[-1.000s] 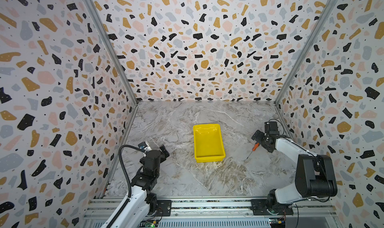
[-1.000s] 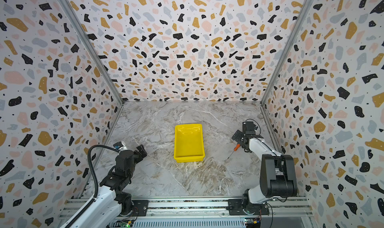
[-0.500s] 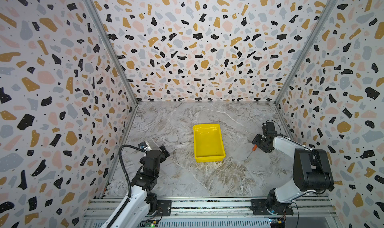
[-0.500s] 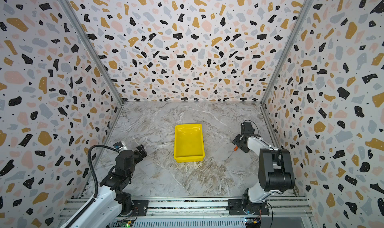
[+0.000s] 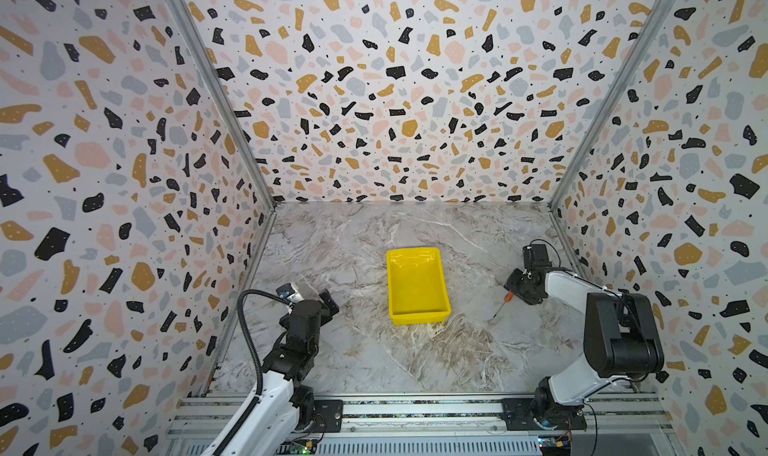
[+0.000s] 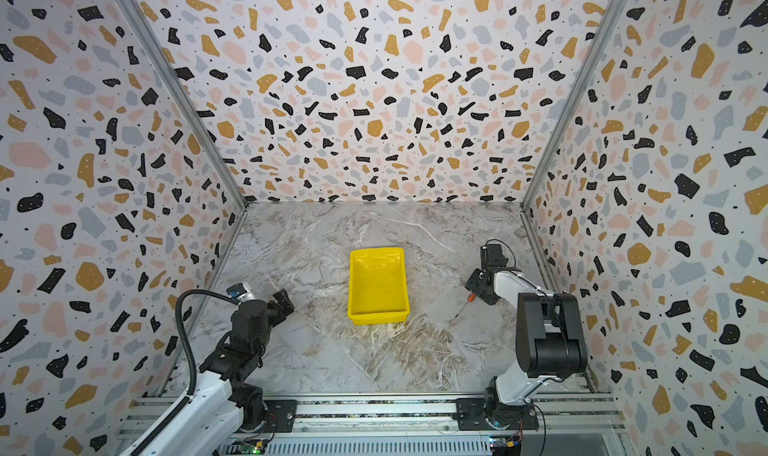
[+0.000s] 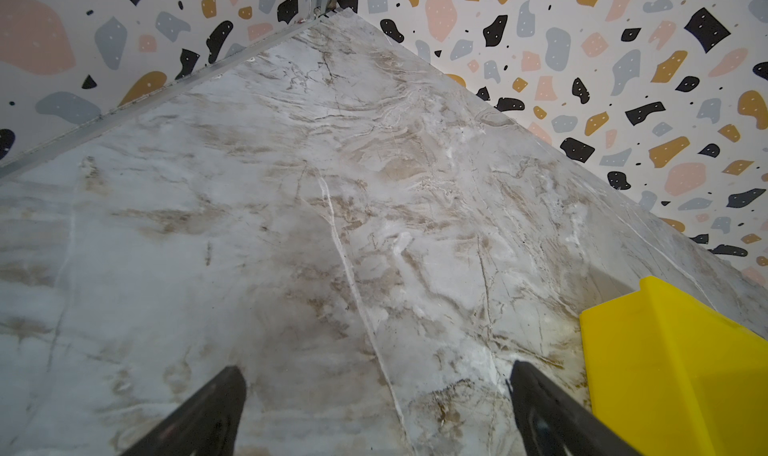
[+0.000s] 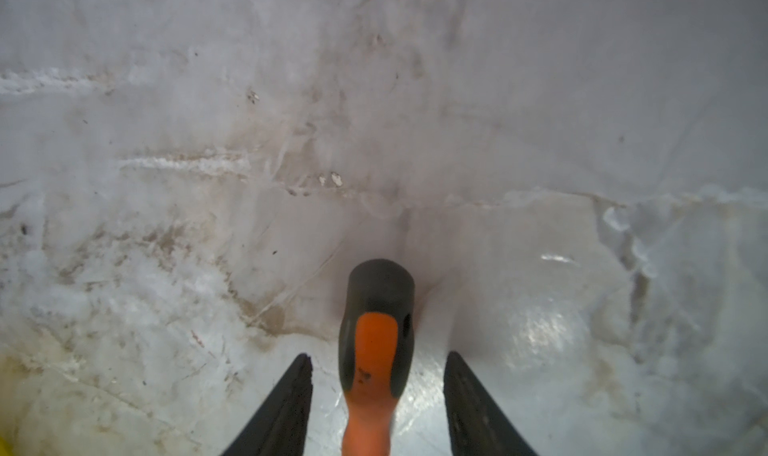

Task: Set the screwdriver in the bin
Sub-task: 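Lower the right gripper and close it on the orange screwdriver handle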

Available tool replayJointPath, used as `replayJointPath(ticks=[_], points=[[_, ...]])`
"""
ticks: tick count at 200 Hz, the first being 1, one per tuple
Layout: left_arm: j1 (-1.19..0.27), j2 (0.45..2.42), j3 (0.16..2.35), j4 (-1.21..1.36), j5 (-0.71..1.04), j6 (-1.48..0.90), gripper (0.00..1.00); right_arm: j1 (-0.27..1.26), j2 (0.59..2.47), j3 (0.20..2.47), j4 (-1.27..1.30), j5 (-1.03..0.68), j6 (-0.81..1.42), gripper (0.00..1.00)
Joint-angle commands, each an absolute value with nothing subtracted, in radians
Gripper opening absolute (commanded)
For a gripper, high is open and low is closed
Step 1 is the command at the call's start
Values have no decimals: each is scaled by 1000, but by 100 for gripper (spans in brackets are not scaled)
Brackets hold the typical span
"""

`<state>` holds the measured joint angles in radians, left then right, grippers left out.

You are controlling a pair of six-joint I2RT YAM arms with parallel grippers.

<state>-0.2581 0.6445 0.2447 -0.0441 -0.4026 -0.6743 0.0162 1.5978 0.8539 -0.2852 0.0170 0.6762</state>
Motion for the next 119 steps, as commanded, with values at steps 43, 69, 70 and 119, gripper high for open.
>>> replayJointPath(ticks=[43, 69, 70, 119], points=[[-255, 640, 236, -14, -419, -680, 100, 17, 1594, 876, -305, 45, 663, 50], [-256, 642, 237, -13, -419, -679, 100, 17, 1601, 876, -306, 49, 659, 50], [-256, 642, 238, -13, -419, -679, 100, 17, 1601, 875, -307, 50, 658, 50], [-256, 641, 238, -12, -417, -679, 100, 17, 1609, 871, -298, 44, 651, 38]])
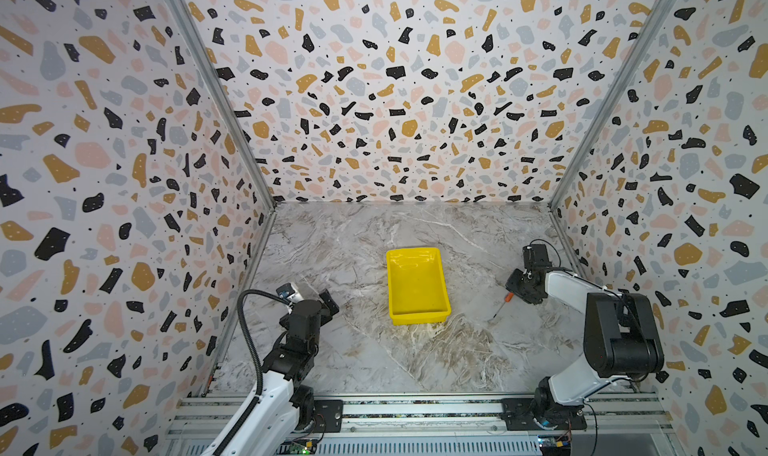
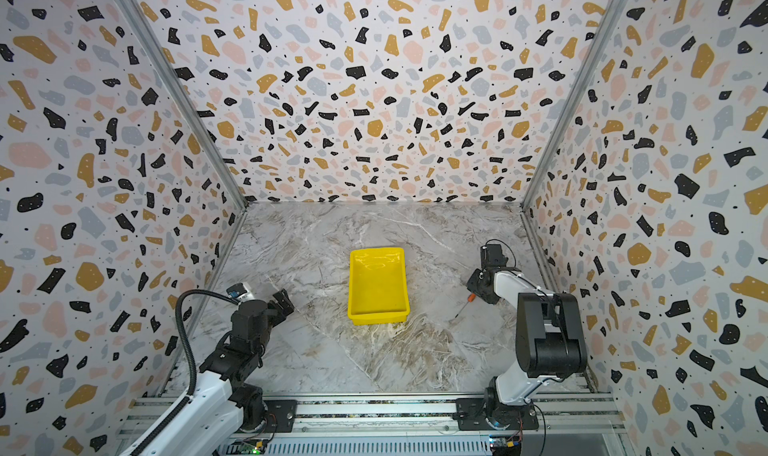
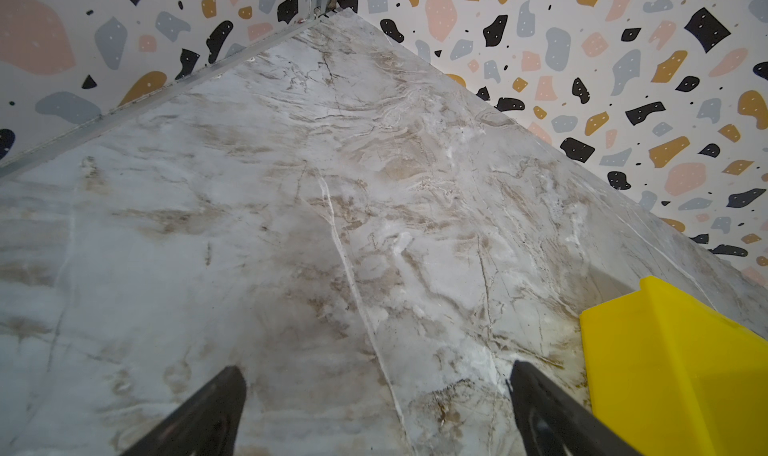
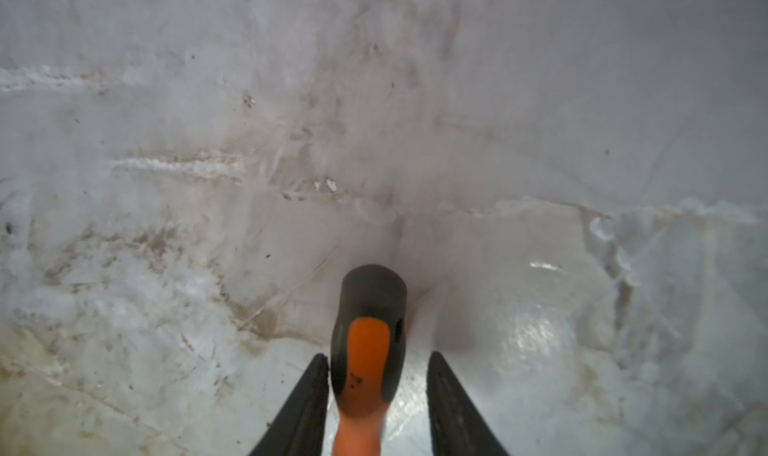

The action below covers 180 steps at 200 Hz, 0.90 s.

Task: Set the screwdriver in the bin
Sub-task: 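Lower the right gripper and close it on the orange screwdriver handle, then lift the screwdriver with the right gripper and carry it over the yellow bin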

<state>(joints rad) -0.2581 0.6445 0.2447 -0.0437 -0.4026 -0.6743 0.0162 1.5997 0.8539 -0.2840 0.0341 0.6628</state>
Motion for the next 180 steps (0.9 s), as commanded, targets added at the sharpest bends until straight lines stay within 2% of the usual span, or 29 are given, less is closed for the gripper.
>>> replayJointPath(ticks=[1, 7, 17, 51, 76, 93, 101, 116, 123, 147, 171, 180], points=[[-256, 642, 238, -12, -416, -679, 100, 17, 1609, 871, -297, 43, 650, 38], [-255, 641, 238, -12, -416, -680, 100, 17, 1610, 870, -294, 43, 649, 34], [-256, 642, 238, -13, -416, -679, 100, 18, 1612, 867, -292, 45, 649, 32], [-256, 637, 261, -58, -449, -673, 100, 18, 1613, 854, -280, 55, 644, 33], [-256, 623, 284, -137, -539, -707, 100, 18, 1625, 848, -279, 58, 639, 34], [-255, 604, 258, -123, -569, -741, 100, 17, 1624, 847, -279, 55, 636, 32], [-255, 596, 242, -104, -566, -748, 100, 17, 1618, 844, -276, 52, 633, 24], [-256, 576, 222, -51, -487, -690, 99, 22, 1597, 846, -281, 53, 630, 22], [-256, 568, 216, -37, -457, -673, 96, 26, 1584, 849, -285, 60, 624, 14], [-256, 551, 207, -31, -445, -666, 94, 67, 1521, 876, -325, 135, 609, 12], [-256, 552, 205, -28, -446, -667, 93, 173, 1448, 925, -377, 266, 600, 11], [-256, 554, 206, -30, -451, -672, 93, 240, 1421, 947, -401, 325, 619, 6]])
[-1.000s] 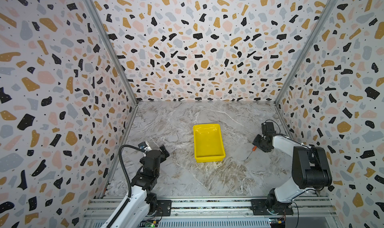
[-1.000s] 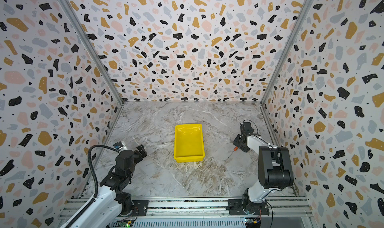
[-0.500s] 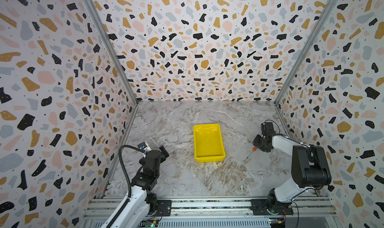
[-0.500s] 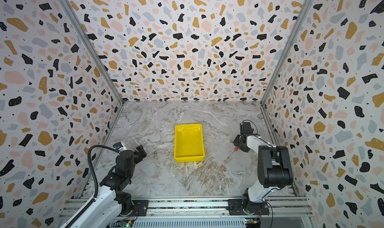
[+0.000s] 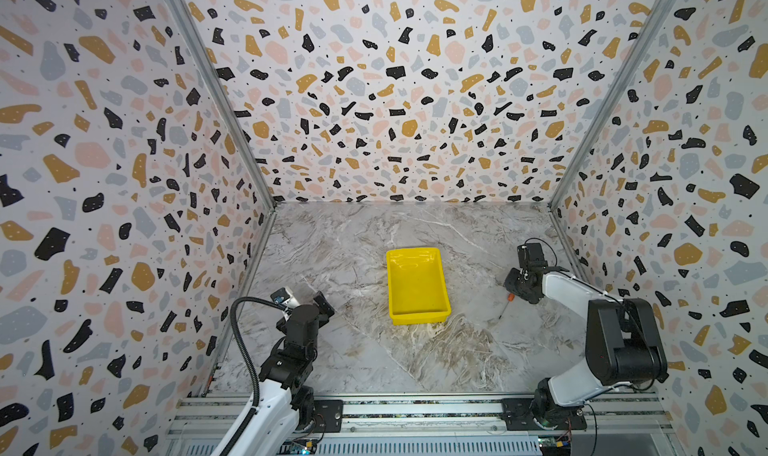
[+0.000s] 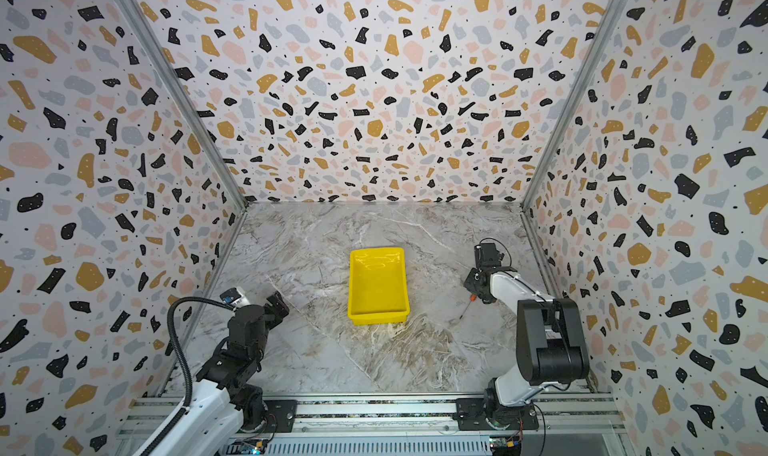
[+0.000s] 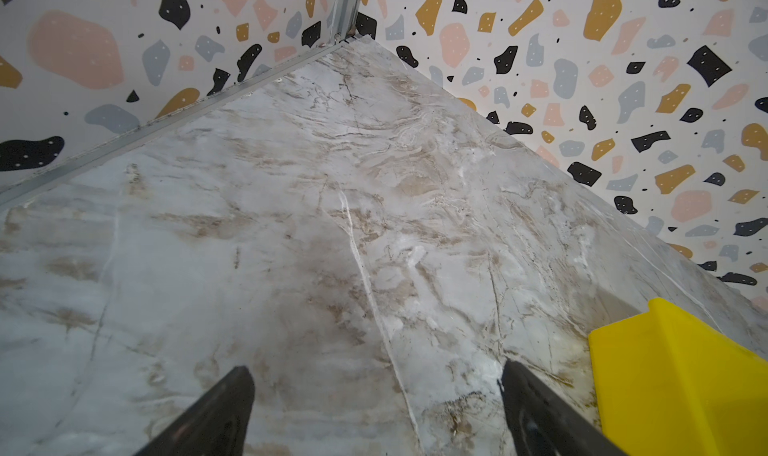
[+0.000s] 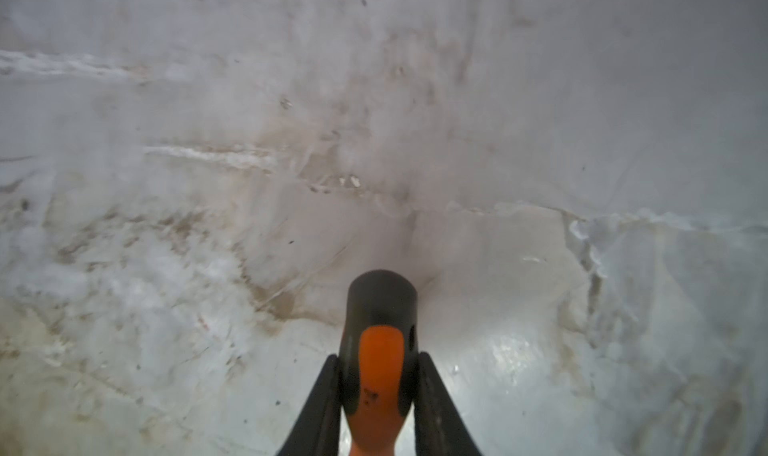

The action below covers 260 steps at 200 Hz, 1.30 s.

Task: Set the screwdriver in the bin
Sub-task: 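Lift the screwdriver with the right gripper and carry it over the yellow bin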

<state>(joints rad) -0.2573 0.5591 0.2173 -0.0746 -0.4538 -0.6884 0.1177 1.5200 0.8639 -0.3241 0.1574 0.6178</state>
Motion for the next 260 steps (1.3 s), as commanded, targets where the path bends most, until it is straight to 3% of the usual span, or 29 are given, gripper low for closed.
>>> replayJointPath(ticks=[1, 49, 83, 176, 206, 260], points=[[-256, 556, 205, -30, -451, -672, 93, 248, 1418, 949, -403, 333, 622, 6], [-256, 565, 209, -34, -453, -679, 92, 691, 1367, 1029, -326, 510, 669, 7], [-256, 564, 209, -37, -453, -680, 92, 850, 1496, 1182, -327, 551, 631, 9], [-256, 543, 203, -41, -468, -710, 92, 908, 1883, 1472, -419, 424, 586, 14], [-256, 536, 189, -17, -434, -703, 91, 902, 1941, 1484, -402, 460, 586, 14], [-256, 537, 193, -28, -445, -710, 92, 863, 2024, 1561, -417, 358, 585, 15]])
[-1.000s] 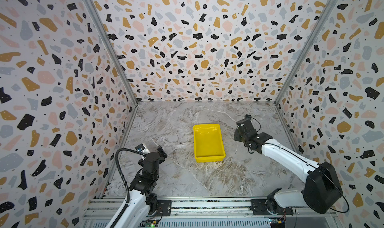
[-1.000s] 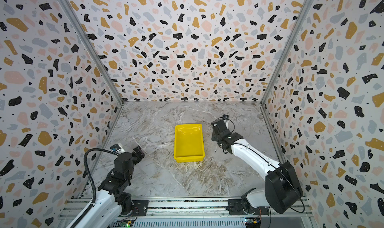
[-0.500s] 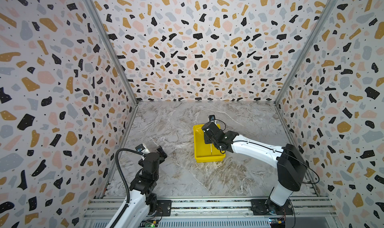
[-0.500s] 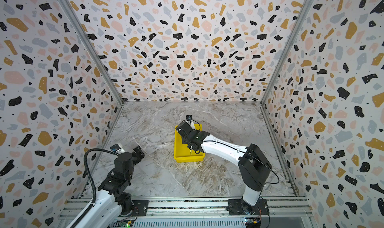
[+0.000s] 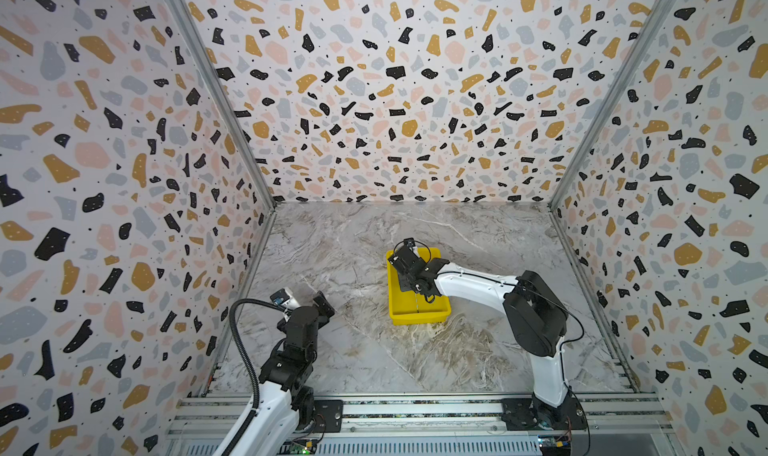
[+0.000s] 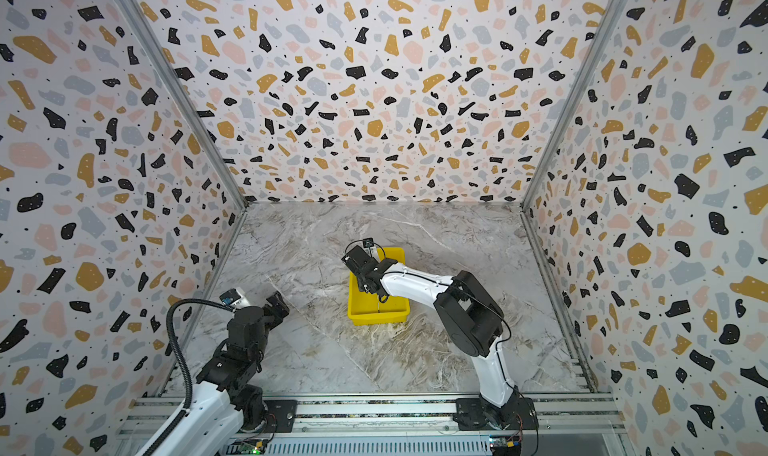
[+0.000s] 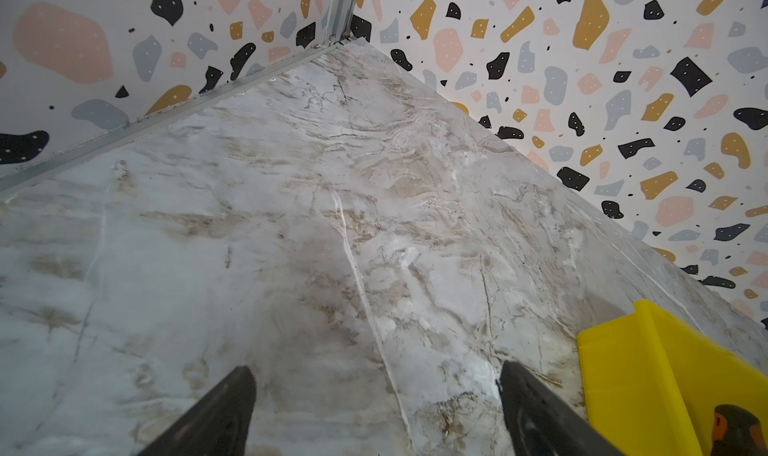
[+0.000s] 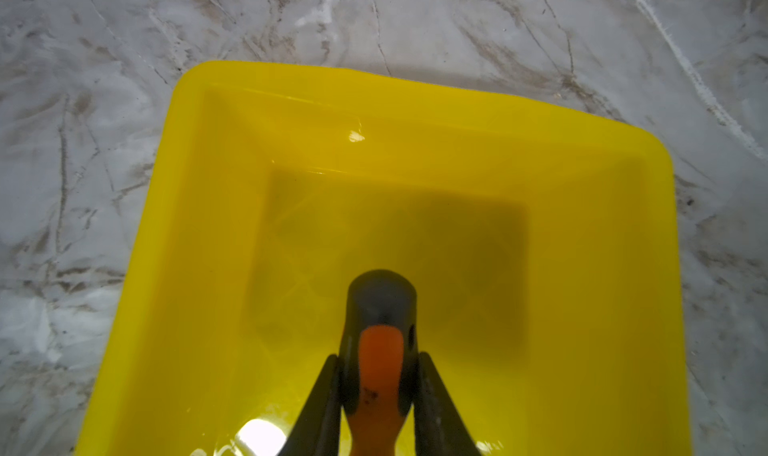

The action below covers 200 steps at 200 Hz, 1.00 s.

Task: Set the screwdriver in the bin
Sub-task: 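Lift the screwdriver with the right gripper and carry it over the yellow bin, then lower the screwdriver into the bin and open the right gripper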

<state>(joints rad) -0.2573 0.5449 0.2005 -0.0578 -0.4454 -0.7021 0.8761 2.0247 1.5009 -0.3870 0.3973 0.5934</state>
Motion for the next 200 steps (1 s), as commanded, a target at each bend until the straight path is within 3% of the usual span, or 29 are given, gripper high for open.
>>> replayJointPath(ticks=[1, 111, 157, 200], points=[[-256, 537, 192, -28, -445, -710, 92, 862, 2024, 1561, -419, 358, 585, 15], [-256, 534, 190, -29, -456, -716, 92, 828, 2055, 1572, -449, 304, 607, 19], [-256, 533, 190, -30, -459, -716, 93, 828, 2048, 1581, -456, 301, 611, 31], [-256, 532, 192, -33, -465, -716, 93, 828, 2024, 1582, -462, 305, 605, 36]])
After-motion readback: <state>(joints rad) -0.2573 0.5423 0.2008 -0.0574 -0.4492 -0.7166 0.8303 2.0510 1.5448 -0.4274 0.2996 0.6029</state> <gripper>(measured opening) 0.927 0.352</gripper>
